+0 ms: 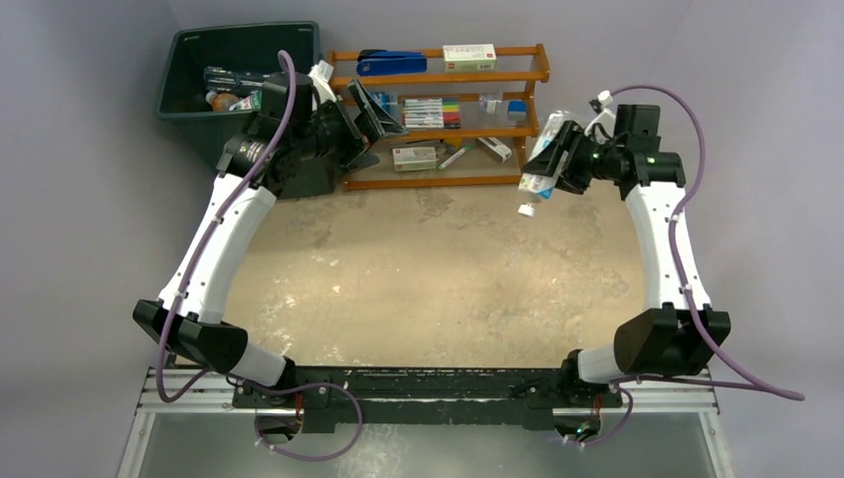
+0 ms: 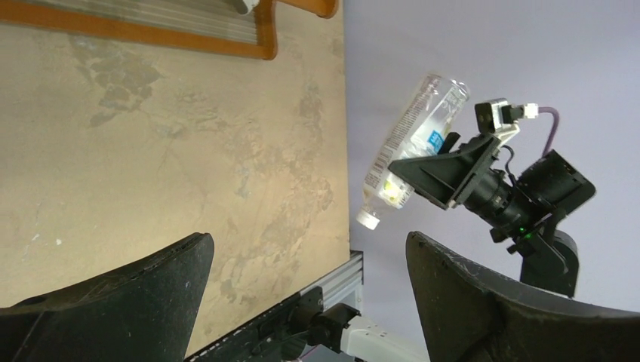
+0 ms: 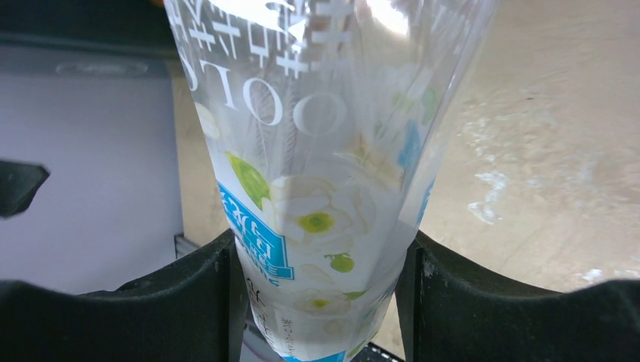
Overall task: Put the plastic bottles in the bin
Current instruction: Pick up the plastic bottle at the center of the board.
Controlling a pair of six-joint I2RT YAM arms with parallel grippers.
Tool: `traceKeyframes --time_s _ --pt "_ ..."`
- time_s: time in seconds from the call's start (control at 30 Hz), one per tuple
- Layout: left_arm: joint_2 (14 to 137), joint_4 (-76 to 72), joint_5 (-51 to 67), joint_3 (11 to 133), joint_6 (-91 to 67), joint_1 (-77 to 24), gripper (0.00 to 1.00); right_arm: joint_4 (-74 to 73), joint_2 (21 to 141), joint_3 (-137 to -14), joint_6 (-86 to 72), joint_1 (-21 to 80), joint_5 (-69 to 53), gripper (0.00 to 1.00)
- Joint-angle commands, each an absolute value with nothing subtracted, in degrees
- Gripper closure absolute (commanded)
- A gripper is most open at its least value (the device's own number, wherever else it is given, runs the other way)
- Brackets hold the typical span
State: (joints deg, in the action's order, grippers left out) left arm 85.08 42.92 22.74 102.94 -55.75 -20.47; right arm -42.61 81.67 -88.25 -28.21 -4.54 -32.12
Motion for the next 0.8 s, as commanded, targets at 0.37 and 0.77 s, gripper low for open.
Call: traceKeyframes --time_s 0.37,0.77 --pt "80.41 41.76 18.99 100.14 -59.94 -20.57 0.01 -41.03 82.26 -91.75 -24.04 7.94 -44.35 0.58" --pt "79.38 39.57 20.65 99.23 -60.43 -20.58 0.01 -38.58 87.18 -97.71 -25.15 12.93 -49.58 0.57"
